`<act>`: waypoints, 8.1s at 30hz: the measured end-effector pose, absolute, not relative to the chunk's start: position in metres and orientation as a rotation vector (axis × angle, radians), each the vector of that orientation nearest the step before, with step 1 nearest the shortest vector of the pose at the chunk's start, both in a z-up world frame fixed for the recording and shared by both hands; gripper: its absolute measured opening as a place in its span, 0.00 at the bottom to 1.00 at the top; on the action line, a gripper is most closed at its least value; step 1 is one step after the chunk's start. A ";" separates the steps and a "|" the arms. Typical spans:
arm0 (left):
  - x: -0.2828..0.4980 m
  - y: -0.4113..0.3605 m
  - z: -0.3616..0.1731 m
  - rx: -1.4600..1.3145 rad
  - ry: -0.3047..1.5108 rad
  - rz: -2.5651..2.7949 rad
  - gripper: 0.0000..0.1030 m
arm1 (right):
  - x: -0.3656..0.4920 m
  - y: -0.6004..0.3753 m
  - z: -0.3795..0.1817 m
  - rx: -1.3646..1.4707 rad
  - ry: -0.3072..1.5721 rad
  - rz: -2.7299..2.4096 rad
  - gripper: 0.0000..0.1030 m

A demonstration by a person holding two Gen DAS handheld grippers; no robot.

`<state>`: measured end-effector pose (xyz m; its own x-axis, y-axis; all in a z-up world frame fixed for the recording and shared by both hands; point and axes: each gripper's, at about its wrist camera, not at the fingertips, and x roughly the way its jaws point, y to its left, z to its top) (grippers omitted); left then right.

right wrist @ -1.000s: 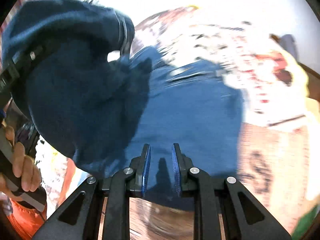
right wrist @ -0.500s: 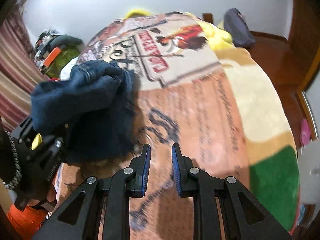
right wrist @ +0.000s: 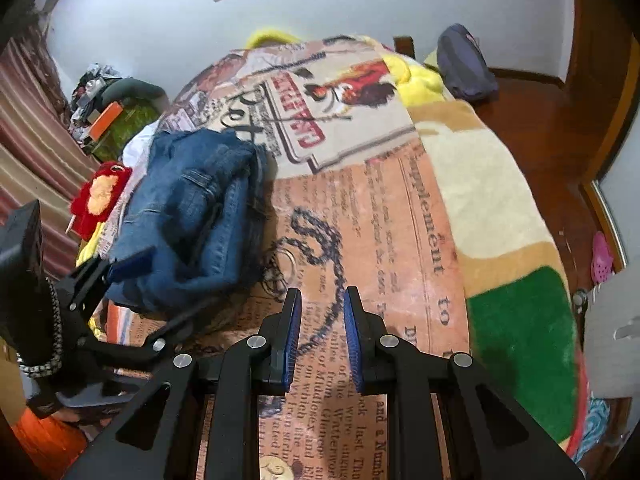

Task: Fold large clothes

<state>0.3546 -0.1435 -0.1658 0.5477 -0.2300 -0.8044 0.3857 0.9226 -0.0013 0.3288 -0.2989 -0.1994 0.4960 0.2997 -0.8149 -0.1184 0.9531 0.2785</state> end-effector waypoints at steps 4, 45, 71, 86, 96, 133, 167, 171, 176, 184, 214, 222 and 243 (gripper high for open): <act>0.348 -0.110 -0.146 0.106 0.899 -0.334 0.84 | 0.329 -0.286 -0.181 0.182 0.977 0.293 0.16; 0.314 0.073 -0.183 0.080 0.967 -0.018 0.97 | 0.378 -0.233 -0.217 -0.045 0.974 0.295 0.93; 0.495 0.091 -0.210 -0.189 0.988 -0.110 0.98 | 0.542 -0.177 -0.250 0.168 1.162 0.478 0.93; 0.487 0.108 -0.167 -0.261 0.944 -0.136 0.98 | 0.518 -0.180 -0.190 0.160 1.018 0.527 0.93; 0.455 0.101 -0.222 -0.455 1.128 -0.264 0.98 | 0.487 -0.177 -0.260 0.215 1.246 0.585 0.93; 0.421 0.090 -0.116 -0.345 0.926 -0.297 0.50 | 0.452 -0.090 -0.156 0.161 1.067 0.733 0.37; 0.380 0.270 -0.267 -0.505 1.118 -0.067 0.63 | 0.474 0.096 -0.307 0.109 1.417 0.820 0.46; 0.379 0.269 -0.270 -0.433 1.089 -0.044 0.70 | 0.478 0.091 -0.313 0.106 1.418 0.850 0.54; 0.355 0.252 -0.241 -0.242 1.030 0.048 0.70 | 0.453 0.085 -0.284 -0.020 1.316 0.802 0.58; 0.308 0.223 -0.231 -0.119 1.010 0.058 0.70 | 0.397 0.073 -0.260 -0.174 1.199 0.780 0.73; 0.132 0.150 -0.016 -0.153 0.394 0.162 0.72 | 0.210 -0.035 -0.038 0.032 0.505 0.745 0.73; 0.083 0.120 0.021 -0.115 0.210 0.182 0.72 | 0.143 -0.044 0.001 0.063 0.323 0.780 0.73; 0.061 0.110 0.006 -0.101 0.210 0.255 1.00 | 0.095 -0.043 -0.006 -0.011 0.217 0.609 1.00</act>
<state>0.0611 0.1105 0.0059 0.9460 0.2390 -0.2190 -0.2601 0.9629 -0.0723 0.0947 -0.0430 -0.0061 0.7983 0.5662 -0.2052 -0.5684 0.8210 0.0538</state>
